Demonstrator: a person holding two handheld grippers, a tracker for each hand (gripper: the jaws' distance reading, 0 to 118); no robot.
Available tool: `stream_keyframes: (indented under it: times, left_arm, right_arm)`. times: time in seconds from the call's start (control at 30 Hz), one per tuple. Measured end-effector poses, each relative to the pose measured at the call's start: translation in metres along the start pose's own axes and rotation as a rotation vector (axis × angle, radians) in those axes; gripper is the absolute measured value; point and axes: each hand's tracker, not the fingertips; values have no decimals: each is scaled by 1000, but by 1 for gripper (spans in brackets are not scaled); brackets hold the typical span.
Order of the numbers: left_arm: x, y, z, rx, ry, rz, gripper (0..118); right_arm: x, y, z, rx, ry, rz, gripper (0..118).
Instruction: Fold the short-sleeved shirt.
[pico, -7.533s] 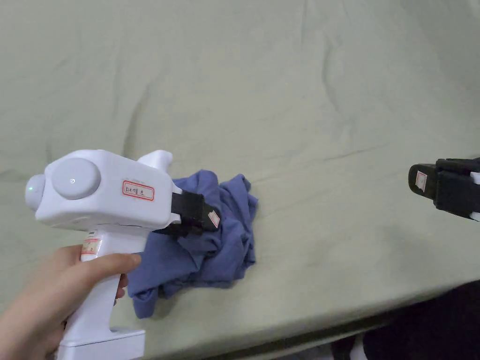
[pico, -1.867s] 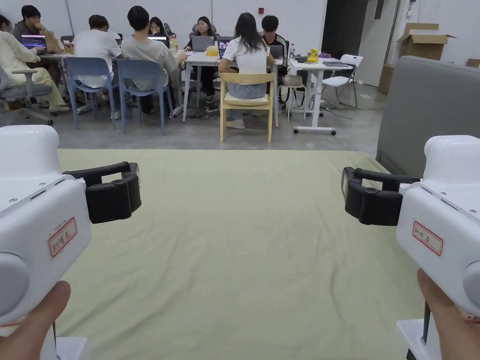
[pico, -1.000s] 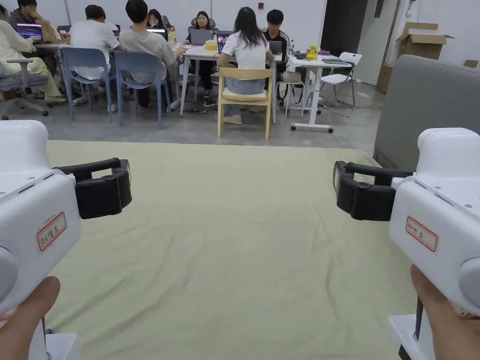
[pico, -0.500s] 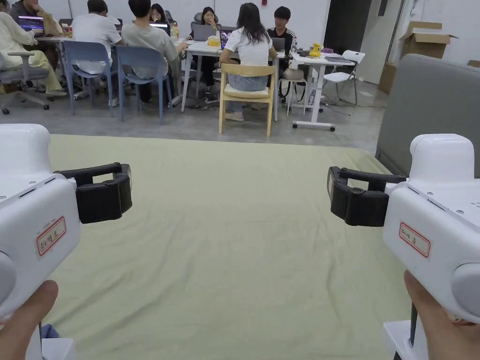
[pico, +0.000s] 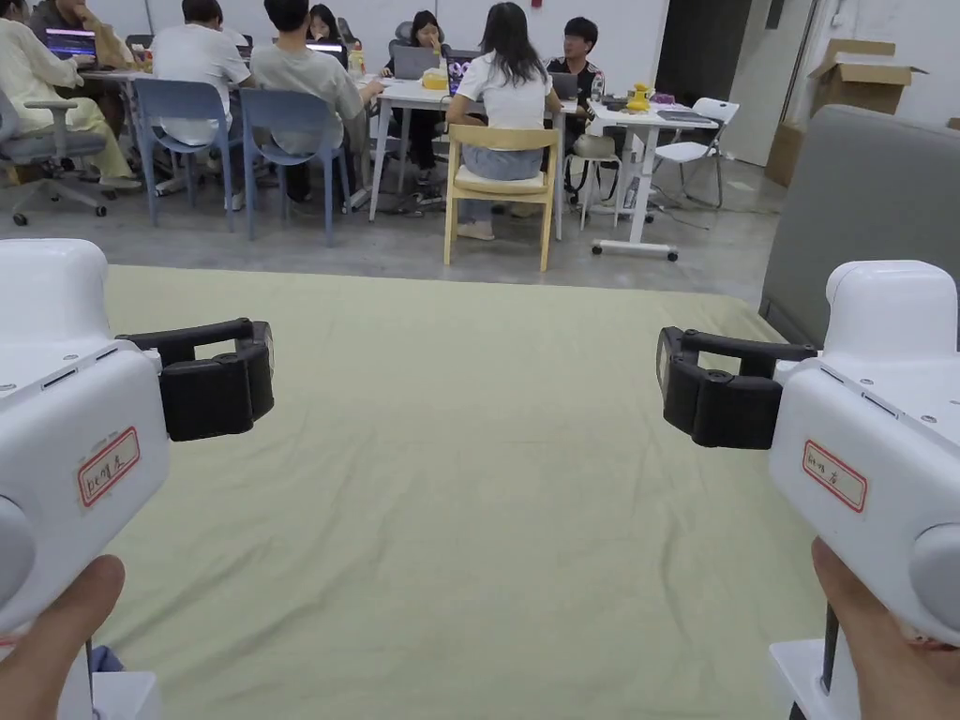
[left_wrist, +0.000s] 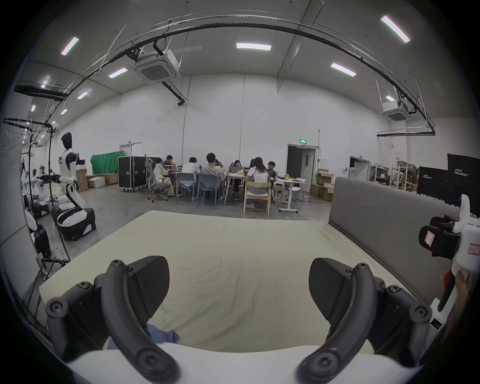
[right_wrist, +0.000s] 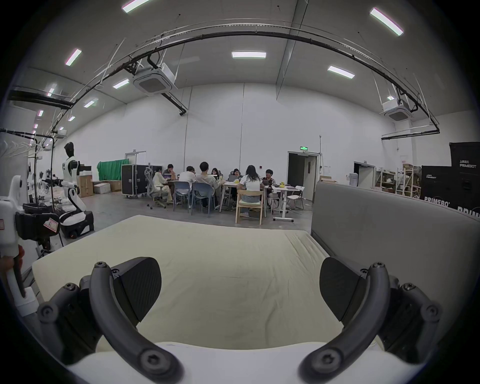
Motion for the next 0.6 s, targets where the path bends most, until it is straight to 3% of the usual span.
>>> stream_keyframes:
  times: [0.6]
  left_arm:
    - [-1,-5,-2,-20,-1,-10,114]
  right_arm:
    - [-1,-4,0,-7,-6,8,118]
